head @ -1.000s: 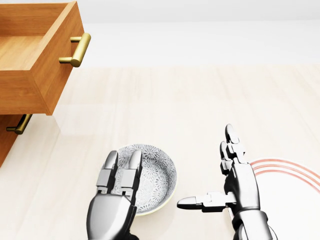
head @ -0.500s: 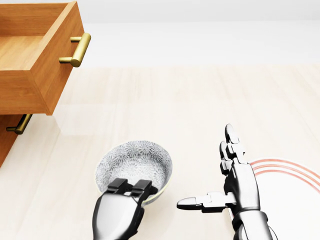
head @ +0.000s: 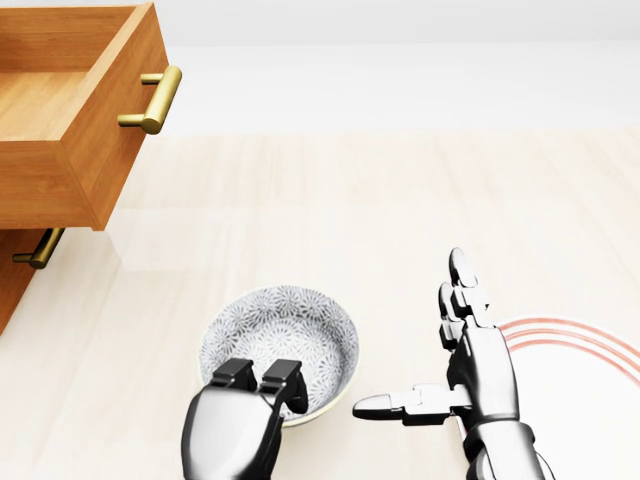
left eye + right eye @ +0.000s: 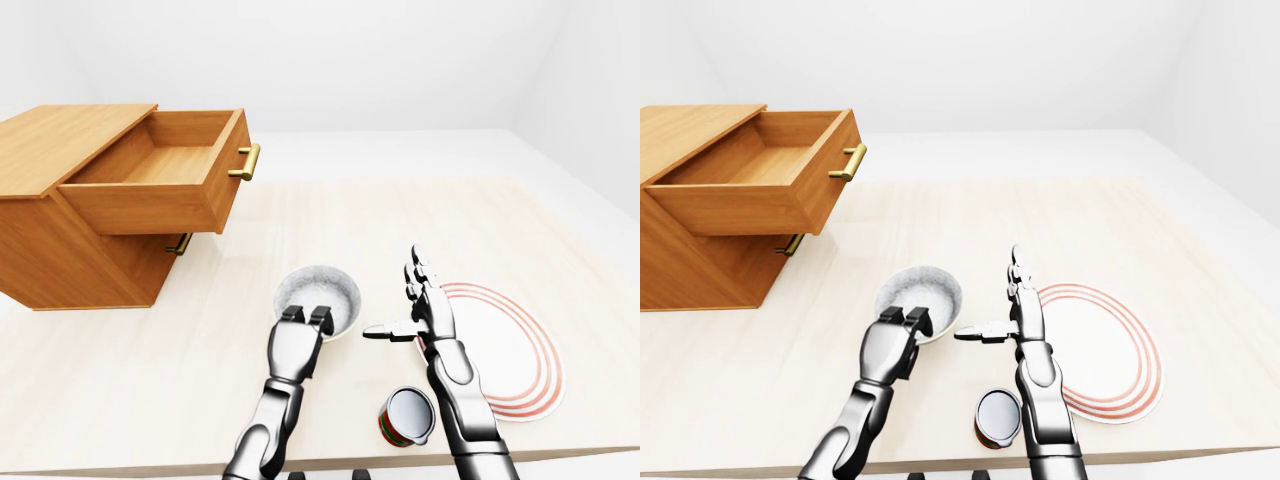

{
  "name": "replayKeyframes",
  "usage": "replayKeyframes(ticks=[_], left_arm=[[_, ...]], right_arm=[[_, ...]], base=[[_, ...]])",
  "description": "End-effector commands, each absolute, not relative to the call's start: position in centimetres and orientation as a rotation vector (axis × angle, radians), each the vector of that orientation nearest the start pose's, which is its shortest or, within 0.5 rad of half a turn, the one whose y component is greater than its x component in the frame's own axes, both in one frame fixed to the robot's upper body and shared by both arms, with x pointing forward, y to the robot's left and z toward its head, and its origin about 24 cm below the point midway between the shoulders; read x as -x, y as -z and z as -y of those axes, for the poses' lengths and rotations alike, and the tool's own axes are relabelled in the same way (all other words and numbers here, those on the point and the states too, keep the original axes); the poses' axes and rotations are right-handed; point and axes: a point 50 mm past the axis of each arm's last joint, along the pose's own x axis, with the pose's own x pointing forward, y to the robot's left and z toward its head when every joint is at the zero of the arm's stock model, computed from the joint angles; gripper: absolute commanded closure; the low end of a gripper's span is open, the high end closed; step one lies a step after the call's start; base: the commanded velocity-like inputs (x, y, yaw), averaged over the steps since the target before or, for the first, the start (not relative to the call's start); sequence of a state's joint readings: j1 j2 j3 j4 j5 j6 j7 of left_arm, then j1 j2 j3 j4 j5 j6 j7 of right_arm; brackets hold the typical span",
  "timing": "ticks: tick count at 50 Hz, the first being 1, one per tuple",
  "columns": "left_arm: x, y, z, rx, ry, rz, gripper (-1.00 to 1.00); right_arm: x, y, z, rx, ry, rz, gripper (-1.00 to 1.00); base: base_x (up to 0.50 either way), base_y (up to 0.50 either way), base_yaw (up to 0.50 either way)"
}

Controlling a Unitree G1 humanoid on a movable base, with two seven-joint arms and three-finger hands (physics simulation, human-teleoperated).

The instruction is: Put the bowl on top of the cabinet.

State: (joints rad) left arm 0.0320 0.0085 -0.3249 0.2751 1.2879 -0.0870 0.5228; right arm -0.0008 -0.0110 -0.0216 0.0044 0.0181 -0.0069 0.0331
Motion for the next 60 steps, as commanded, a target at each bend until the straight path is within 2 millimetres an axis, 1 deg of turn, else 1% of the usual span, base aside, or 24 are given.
replayKeyframes(ticks=[1, 6, 7, 10, 20, 27, 31, 44, 46, 51, 53, 59, 60], left_arm=[[-22.7, -1.6, -8.0, -1.181, -0.002, 0.385, 0.92], [-22.8, -2.9, -8.4, -1.147, -0.053, 0.415, 0.92], [-22.8, -3.5, -8.5, -1.132, -0.074, 0.430, 0.92], [-22.8, -4.3, -8.6, -1.113, -0.104, 0.454, 0.92], [-23.0, -5.8, -9.2, -1.079, -0.161, 0.486, 0.92], [-22.6, -7.3, -9.6, -1.028, -0.217, 0.526, 0.92], [-22.2, -8.7, -9.8, -0.993, -0.258, 0.566, 0.93], [-21.7, -10.3, -9.9, -0.957, -0.300, 0.624, 0.93], [-21.5, -10.8, -9.9, -0.943, -0.314, 0.639, 0.93], [-21.2, -11.2, -10.0, -0.936, -0.325, 0.654, 0.93], [-20.9, -12.0, -10.1, -0.909, -0.346, 0.679, 0.92], [-20.1, -13.1, -10.2, -0.884, -0.371, 0.715, 0.92], [-19.5, -14.1, -10.3, -0.850, -0.396, 0.749, 0.92]], right_arm=[[-25.4, -4.0, 15.2, -0.005, -0.017, 0.001, -1.00], [-25.4, -4.0, 15.1, -0.003, -0.021, 0.001, -1.00], [-25.4, -4.0, 15.1, -0.003, -0.022, 0.000, -1.00], [-25.4, -4.0, 15.0, -0.001, -0.024, 0.000, -1.00], [-25.4, -3.9, 14.9, 0.000, -0.027, 0.001, -1.00], [-25.4, -3.9, 15.0, 0.001, -0.026, 0.000, -1.00], [-25.3, -4.1, 15.0, 0.001, -0.026, 0.003, -1.00], [-25.4, -4.0, 14.9, 0.001, -0.028, 0.002, -1.00], [-25.4, -4.0, 14.9, 0.002, -0.028, 0.002, -1.00], [-25.4, -4.0, 14.9, 0.002, -0.030, 0.001, -1.00], [-25.4, -4.0, 14.9, 0.002, -0.030, 0.002, -1.00], [-25.3, -4.1, 14.9, 0.001, -0.029, 0.004, -1.00], [-25.4, -4.0, 14.9, 0.002, -0.029, 0.004, -1.00]], base=[[0.00, 0.00, 0.00], [0.00, 0.00, 0.00], [0.00, 0.00, 0.00], [0.00, 0.00, 0.00], [0.00, 0.00, 0.00], [0.00, 0.00, 0.00], [0.00, 0.00, 0.00], [0.00, 0.00, 0.00], [0.00, 0.00, 0.00], [0.00, 0.00, 0.00], [0.00, 0.00, 0.00], [0.00, 0.00, 0.00], [0.00, 0.00, 0.00]])
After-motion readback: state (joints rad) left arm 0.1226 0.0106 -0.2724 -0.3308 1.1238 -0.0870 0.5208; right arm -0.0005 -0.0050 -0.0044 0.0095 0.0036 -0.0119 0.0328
